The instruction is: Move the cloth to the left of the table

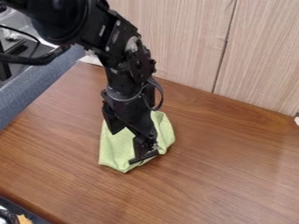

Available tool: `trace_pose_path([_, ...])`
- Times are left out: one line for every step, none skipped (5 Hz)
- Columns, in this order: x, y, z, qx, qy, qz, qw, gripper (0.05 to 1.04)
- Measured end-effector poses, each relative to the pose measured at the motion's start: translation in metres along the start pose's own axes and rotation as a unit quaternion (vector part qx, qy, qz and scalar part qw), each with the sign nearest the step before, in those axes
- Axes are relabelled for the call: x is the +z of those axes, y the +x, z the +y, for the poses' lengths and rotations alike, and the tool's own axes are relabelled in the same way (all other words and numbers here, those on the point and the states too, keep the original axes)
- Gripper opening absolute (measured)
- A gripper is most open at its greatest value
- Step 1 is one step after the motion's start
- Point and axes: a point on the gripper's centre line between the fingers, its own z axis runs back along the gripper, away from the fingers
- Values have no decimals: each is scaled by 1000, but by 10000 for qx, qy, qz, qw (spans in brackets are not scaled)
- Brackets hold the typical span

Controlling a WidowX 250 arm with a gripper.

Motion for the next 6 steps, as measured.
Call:
trace_pose_path([-4,-3,-2,10,-58,120,9999,1000])
trace_pose_path([11,18,17,173,-307,-42,9994,1000])
trace_pose_path([14,32,31,308,-310,-86,9990,1000])
trace_pose_path([-1,37,40,458,-317,-83,9984,1000])
trace_pose_path([-23,37,42,495,-312,30,9983,1000])
trace_pose_path([-39,39,46,548,-204,-20,9983,1000])
